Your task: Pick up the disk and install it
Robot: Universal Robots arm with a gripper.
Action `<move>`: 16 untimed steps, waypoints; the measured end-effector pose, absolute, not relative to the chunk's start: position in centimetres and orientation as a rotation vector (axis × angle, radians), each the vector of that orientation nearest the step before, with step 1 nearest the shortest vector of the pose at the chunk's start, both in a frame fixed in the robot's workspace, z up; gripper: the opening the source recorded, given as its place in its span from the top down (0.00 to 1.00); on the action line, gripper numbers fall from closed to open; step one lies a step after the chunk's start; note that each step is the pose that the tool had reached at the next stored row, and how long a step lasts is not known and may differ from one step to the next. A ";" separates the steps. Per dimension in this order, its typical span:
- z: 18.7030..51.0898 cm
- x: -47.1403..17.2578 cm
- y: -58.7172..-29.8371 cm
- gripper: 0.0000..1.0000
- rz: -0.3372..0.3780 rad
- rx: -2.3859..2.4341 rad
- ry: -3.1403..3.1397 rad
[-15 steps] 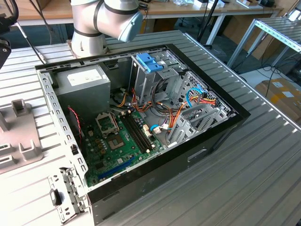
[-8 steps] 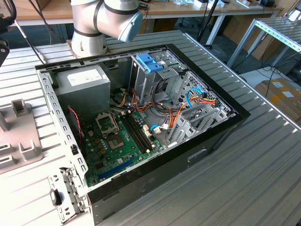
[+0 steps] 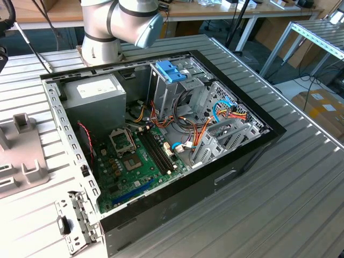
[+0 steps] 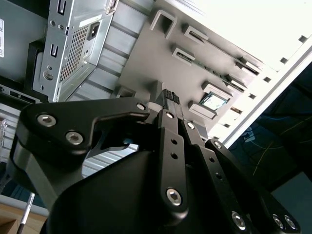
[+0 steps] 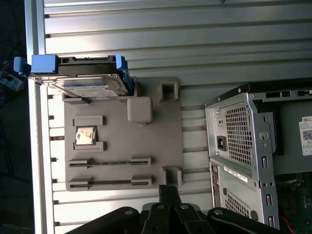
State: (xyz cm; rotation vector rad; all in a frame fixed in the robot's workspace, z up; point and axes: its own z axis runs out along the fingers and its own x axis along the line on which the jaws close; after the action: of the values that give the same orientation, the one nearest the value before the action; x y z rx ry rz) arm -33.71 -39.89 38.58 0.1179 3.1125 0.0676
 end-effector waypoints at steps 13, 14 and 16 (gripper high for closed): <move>38.5 -34.5 -39.9 0.89 0.068 0.118 3.112; 38.5 -34.6 -39.9 0.89 0.068 0.118 3.113; 38.5 -34.7 -39.9 0.89 0.068 0.118 3.112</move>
State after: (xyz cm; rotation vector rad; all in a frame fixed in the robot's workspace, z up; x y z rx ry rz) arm -34.72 -39.89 38.52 0.1180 3.1125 0.0676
